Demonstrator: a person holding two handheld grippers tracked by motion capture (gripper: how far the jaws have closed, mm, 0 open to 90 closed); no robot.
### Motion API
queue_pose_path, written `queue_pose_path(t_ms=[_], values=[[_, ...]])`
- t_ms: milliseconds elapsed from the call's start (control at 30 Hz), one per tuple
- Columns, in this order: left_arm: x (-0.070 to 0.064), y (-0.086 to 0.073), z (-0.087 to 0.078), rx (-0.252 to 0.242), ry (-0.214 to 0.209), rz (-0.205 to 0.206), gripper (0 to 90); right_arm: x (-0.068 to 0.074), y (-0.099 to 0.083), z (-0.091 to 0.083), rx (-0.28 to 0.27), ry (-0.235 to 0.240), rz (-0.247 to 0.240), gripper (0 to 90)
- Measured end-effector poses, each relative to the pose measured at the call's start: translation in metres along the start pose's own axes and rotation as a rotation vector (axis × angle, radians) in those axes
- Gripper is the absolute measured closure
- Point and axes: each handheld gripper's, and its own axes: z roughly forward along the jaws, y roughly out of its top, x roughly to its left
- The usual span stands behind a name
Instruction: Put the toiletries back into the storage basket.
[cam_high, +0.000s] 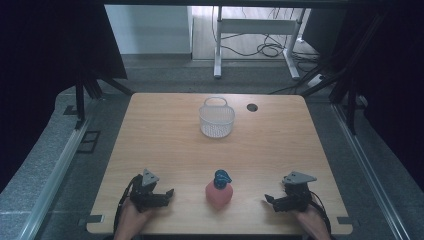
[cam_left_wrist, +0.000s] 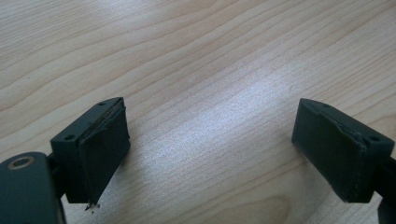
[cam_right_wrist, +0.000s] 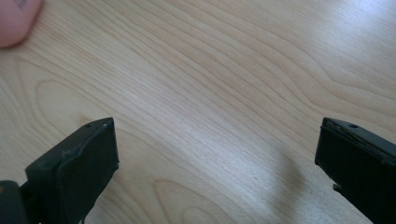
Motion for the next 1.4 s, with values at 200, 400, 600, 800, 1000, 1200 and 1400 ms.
queue_pose_path(t_ms=[200, 400, 600, 800, 1000, 1200, 1400], values=[[0.0, 0.0, 0.0, 0.0, 0.0, 0.0, 10.5, 0.006, 0.003, -0.002, 0.002, 0.032, -0.018, 0.0], [0.0, 0.0, 0.0, 0.0, 0.0, 0.0, 10.5, 0.012, 0.007, -0.005, -0.012, 0.049, -0.026, 0.0], [0.0, 0.0, 0.0, -0.001, 0.0, 0.0, 10.5, 0.021, 0.012, -0.007, -0.011, 0.074, -0.04, 0.0], [0.0, 0.0, 0.0, 0.0, 0.0, 0.0, 10.5, 0.029, 0.017, -0.008, -0.025, 0.095, -0.062, 1.2], [0.0, 0.0, 0.0, 0.0, 0.001, 0.0, 10.6, 0.036, 0.024, -0.012, -0.042, 0.11, -0.084, 2.8], [0.0, 0.0, 0.0, 0.0, 0.001, 0.0, 10.6, 0.044, 0.031, -0.013, -0.057, 0.153, -0.097, 4.0], [0.0, 0.0, 0.0, 0.0, 0.001, 0.0, 10.6, 0.049, 0.039, -0.015, -0.076, 0.19, -0.094, 4.6]])
